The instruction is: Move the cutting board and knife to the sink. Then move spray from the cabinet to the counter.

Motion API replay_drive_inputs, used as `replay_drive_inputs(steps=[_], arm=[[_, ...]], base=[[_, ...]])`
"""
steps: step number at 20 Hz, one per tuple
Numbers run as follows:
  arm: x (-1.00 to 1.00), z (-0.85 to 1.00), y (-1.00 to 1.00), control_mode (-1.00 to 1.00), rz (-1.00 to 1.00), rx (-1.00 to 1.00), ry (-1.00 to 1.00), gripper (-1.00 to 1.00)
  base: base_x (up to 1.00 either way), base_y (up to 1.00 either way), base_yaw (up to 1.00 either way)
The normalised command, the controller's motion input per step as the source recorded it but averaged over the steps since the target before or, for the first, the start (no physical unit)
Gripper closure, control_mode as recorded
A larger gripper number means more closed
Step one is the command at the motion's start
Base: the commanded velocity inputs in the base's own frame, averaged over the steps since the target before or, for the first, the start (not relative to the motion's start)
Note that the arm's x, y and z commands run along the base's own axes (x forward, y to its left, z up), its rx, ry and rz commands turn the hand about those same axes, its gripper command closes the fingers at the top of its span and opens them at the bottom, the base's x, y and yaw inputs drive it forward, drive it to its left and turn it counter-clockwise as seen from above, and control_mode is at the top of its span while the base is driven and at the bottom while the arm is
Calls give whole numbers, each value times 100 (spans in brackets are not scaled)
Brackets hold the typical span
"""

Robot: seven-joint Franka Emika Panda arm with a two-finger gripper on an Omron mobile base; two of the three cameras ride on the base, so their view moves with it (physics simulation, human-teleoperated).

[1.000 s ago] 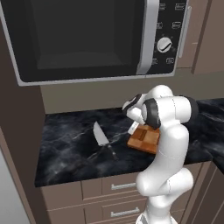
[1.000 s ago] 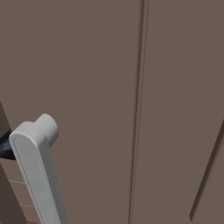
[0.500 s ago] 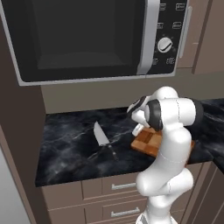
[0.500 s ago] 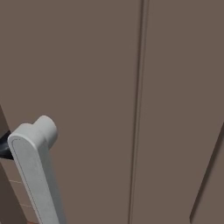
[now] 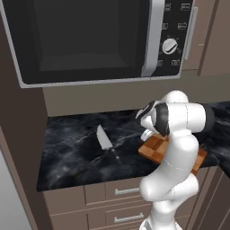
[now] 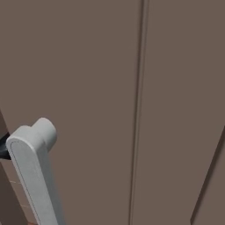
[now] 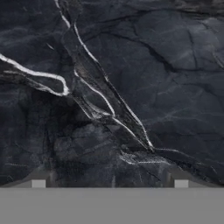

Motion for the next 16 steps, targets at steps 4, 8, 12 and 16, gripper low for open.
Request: replay_drive_inputs(steps=[4,8,12,16], arm=[[-71,-56,-59,-100,-10,0,2,-100],[-68,-56,-58,-100,-9,0,3,-100],[-28,-44,-32,-100,-7,0,1,-100],[11,-19,-5,-100,0,6,-2,-100]], base=[[0,0,0],[0,0,0],[0,0,0],[0,0,0]])
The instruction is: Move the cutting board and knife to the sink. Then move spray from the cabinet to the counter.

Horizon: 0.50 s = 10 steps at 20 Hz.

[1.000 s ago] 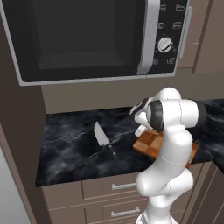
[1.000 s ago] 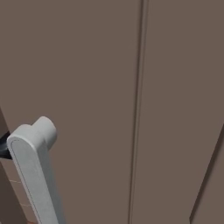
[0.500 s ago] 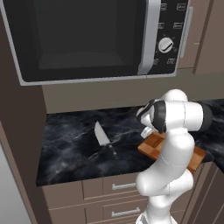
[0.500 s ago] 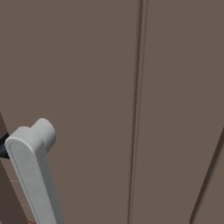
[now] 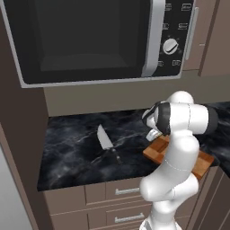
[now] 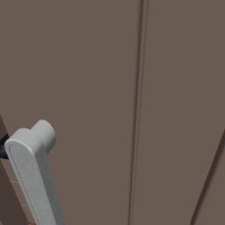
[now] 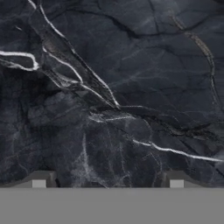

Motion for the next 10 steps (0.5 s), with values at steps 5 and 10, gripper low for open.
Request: replay_drive_inputs(steps=[5,10], arm=[[18,2,0,-100,0,12,-3,-100],[5,17,-1,-100,0,6,0,-100]], base=[[0,0,0],[0,0,0]])
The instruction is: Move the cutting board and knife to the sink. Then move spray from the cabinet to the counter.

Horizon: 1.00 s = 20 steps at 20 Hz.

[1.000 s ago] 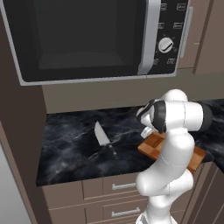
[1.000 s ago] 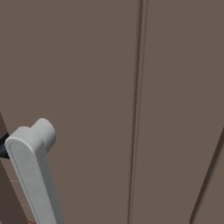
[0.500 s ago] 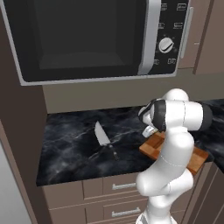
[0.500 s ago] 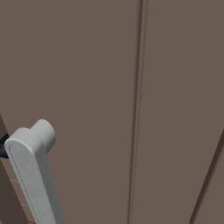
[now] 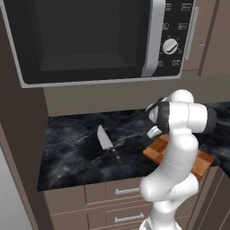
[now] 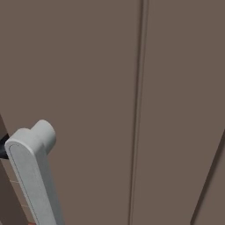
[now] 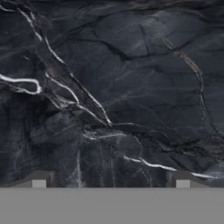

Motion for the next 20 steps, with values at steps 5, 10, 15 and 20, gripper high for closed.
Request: replay_drive_inputs(steps=[5,10,15,20], arm=[[-5,34,-1,-100,-4,1,0,-100],[-17,41,-3,-100,-8,0,1,-100],[-42,34,-12,-100,-10,0,0,-100],[-54,38,-15,-100,-9,0,0,-100]], base=[[0,0,0],[0,0,0],[0,0,0],[0,0,0]])
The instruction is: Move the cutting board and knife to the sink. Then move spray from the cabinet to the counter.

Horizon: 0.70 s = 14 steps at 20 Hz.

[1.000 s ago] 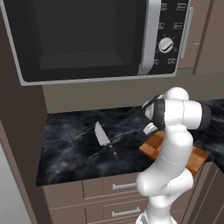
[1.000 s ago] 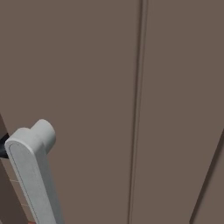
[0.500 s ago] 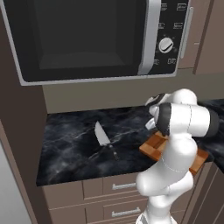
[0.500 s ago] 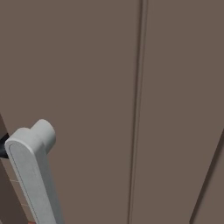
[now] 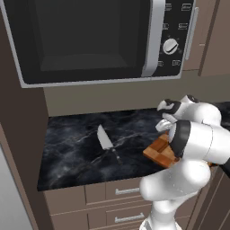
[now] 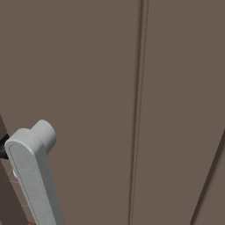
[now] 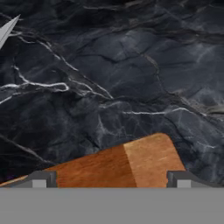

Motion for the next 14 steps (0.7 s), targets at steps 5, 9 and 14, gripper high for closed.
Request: replay_drive_inputs(steps=[5,9,14], arm=[[-60,44,-17,-100,-8,0,0,-100],[-59,51,-11,-100,-13,2,-1,-100],[-66,50,-11,-100,-17,5,0,-100]], base=[[0,0,0],[0,0,0],[0,0,0]])
